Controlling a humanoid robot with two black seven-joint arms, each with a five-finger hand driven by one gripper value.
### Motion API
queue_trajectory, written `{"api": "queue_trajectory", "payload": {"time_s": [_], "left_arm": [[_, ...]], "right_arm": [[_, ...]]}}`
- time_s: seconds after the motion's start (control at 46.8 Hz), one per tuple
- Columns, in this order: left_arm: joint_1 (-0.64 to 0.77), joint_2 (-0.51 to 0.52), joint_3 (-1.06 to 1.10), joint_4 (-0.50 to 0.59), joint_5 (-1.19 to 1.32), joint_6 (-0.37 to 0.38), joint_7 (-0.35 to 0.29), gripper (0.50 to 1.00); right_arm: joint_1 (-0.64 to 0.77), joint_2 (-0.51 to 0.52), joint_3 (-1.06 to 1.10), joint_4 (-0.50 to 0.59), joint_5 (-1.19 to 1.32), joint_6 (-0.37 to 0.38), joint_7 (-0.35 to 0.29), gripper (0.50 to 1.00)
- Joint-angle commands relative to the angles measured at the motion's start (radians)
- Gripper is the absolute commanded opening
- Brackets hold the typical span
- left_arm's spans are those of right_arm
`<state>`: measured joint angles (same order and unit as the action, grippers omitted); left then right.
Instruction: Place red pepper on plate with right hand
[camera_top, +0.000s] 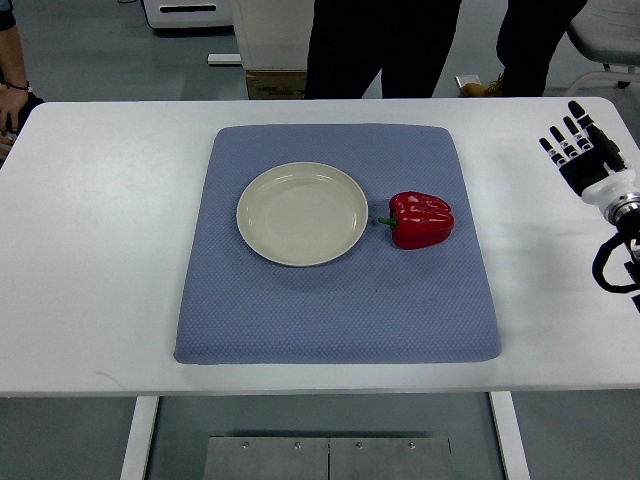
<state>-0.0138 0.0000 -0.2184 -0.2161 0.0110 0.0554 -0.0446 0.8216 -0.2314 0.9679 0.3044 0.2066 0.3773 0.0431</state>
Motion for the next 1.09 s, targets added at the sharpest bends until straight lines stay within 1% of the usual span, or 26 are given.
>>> {"api": "queue_trajectory", "payload": {"time_s": [0.0, 0.043, 0.171, 0.577, 0.748, 0.941, 1.069], "left_arm": [[0.000, 0.000, -0.001, 0.000, -0.003, 0.004, -0.003, 1.000], [-0.002, 0.000, -0.004, 0.000, -0.012, 0.006, -0.014, 1.000], [-0.015, 0.000, -0.004, 0.001, -0.009, 0.004, -0.011, 1.000], [0.006, 0.000, -0.004, 0.001, -0.009, 0.004, -0.011, 1.000], [0.006, 0.000, -0.004, 0.001, -0.009, 0.004, -0.011, 1.000], [0.006, 0.000, -0.004, 0.001, -0.009, 0.004, -0.011, 1.000], [0.006, 0.000, -0.004, 0.001, -0.009, 0.004, -0.011, 1.000]], "right_arm": [[0.002, 0.000, 0.000, 0.001, 0.001, -0.001, 0.000, 1.000], [0.004, 0.001, 0.000, 0.001, -0.001, -0.002, 0.000, 1.000], [0.005, 0.003, 0.000, 0.001, -0.001, -0.002, 0.000, 1.000], [0.021, 0.004, 0.002, -0.001, -0.001, -0.015, 0.004, 1.000], [0.066, 0.006, -0.005, -0.001, -0.001, -0.017, 0.009, 1.000], [0.102, 0.007, -0.070, -0.001, -0.001, -0.034, 0.006, 1.000], [0.119, 0.007, -0.144, -0.002, -0.003, -0.038, 0.023, 1.000]]}}
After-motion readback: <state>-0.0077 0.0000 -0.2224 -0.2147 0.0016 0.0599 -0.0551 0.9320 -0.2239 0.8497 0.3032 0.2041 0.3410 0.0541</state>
